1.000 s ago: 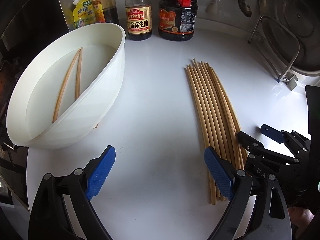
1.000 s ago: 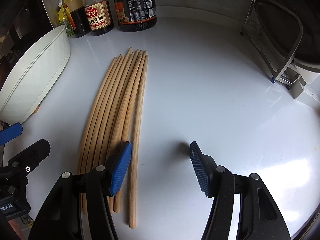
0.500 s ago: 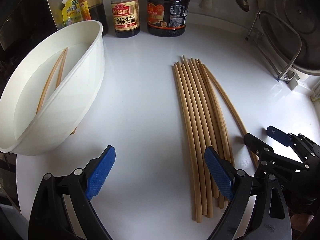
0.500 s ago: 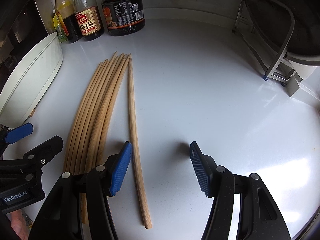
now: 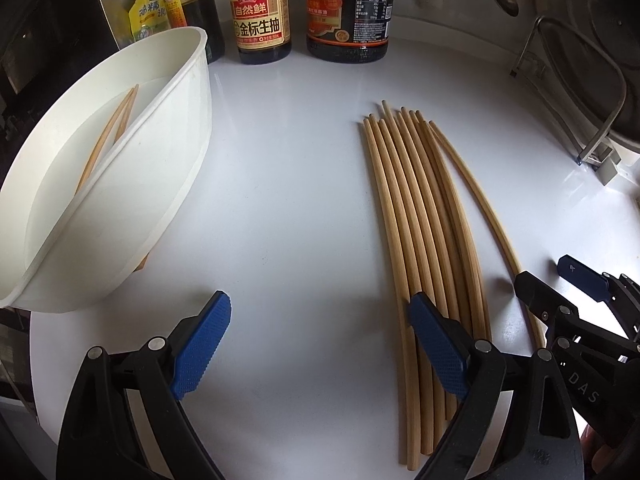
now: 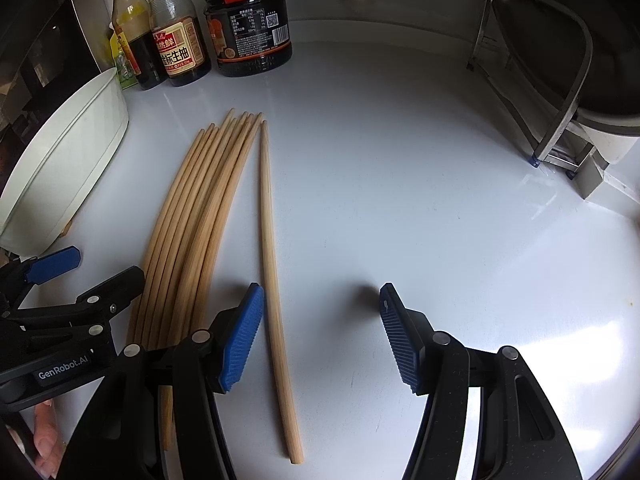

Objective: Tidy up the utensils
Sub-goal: 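Move both open tools back to the chopstick bundle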

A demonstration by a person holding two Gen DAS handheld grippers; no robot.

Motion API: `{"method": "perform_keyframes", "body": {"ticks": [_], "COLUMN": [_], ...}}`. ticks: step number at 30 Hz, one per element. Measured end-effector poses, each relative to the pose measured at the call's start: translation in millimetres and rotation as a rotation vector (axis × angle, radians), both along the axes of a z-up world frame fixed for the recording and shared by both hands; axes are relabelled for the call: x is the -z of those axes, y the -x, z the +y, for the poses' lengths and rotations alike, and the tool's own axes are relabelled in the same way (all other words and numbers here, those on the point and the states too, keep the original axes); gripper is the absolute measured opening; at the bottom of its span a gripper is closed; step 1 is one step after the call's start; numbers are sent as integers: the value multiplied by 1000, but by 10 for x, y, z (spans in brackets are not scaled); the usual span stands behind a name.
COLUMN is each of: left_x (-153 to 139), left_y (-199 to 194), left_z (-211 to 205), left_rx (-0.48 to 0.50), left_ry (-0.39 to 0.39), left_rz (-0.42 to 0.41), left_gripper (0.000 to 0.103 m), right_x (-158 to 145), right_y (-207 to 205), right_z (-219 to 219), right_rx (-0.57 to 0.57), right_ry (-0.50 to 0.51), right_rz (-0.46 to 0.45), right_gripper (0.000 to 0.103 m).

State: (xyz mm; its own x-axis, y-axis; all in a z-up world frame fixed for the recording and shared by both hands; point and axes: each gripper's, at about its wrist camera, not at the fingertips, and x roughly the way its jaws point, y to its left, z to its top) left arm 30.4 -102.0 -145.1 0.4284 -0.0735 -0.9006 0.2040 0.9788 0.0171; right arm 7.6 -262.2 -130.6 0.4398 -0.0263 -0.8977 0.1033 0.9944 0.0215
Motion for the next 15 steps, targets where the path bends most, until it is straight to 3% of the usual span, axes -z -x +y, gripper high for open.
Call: {"method": "perform_keyframes", "body": {"ticks": [12, 15], "left_x": [35, 26], "left_y": [-44, -41], "left_z": [44, 44], "left_rx": [-25, -25], "left_ry": [-37, -28], "left_rz": [-7, -13], "left_gripper": [93, 85], "right_x": [23, 30], "right_y": [-29, -44], "right_z": [67, 101], "right_rx": [-31, -49], "right_ry": [33, 39], "right_rz": [-17, -27], "right_gripper": [58, 57]}}
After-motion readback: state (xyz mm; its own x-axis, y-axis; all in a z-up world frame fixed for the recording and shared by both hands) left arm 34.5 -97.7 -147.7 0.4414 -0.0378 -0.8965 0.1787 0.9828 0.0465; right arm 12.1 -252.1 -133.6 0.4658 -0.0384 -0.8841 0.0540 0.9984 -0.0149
